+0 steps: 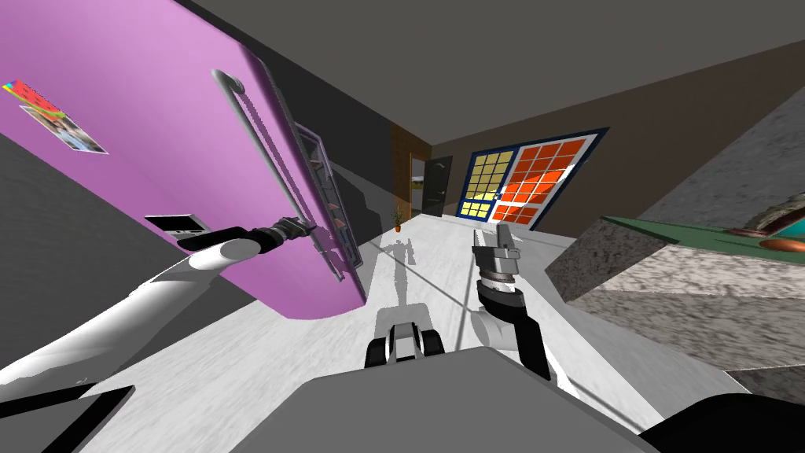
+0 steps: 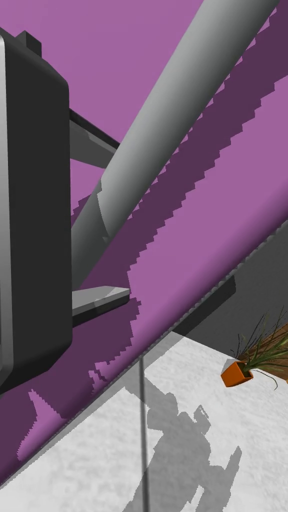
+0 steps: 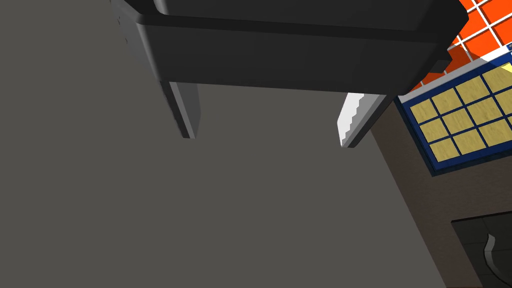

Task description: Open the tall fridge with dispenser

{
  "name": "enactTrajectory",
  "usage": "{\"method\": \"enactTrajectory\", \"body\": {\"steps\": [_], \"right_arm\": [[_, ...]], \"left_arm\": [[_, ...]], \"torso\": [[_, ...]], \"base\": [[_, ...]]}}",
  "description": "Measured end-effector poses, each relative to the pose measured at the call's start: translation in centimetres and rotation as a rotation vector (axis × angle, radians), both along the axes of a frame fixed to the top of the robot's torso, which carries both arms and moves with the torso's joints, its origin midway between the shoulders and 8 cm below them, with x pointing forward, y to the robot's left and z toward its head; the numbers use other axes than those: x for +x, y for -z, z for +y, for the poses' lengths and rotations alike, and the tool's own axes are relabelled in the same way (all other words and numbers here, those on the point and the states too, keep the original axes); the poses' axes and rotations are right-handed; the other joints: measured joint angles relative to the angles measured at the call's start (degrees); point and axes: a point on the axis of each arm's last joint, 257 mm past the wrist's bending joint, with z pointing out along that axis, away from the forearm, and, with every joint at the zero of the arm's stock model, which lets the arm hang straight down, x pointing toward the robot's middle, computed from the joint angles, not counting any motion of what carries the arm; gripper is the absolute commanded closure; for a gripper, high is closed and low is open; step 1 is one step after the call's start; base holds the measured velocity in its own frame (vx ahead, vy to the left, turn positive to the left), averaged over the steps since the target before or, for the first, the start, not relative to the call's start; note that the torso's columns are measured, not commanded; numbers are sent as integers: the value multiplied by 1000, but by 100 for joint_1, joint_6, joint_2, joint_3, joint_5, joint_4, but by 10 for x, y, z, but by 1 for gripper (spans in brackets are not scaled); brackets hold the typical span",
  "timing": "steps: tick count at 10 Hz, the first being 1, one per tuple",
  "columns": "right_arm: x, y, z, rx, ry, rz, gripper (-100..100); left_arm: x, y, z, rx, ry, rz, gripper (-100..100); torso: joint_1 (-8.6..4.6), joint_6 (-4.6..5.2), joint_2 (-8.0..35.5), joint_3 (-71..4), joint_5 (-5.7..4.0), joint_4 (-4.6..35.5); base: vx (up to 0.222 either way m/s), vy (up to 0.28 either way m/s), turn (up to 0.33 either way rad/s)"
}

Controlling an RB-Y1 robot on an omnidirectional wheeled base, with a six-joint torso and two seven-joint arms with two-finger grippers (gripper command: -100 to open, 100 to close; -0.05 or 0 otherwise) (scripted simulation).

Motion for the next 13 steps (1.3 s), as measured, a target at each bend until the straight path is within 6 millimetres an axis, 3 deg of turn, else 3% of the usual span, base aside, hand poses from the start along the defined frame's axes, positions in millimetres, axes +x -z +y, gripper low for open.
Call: {"method": "enactTrajectory", "body": {"steps": [3,7,13], "right_arm": [[0,0,0,0,0,0,0],[0,0,0,0,0,0,0],[0,0,0,0,0,0,0]], "left_arm": [[-1,6,-15,-7,37,14,100],[-4,8,-69,-10,141,8,100],[-18,4,-133,-2,282,6,100]], "torso": [[8,3,-47,-36,-17,2],[34,-13,-29,-23,-2,-1],[30,-16,-7,-2,6,1]], "base": [[-141,115,-13],[-159,227,-47],[-186,198,-20]]}}
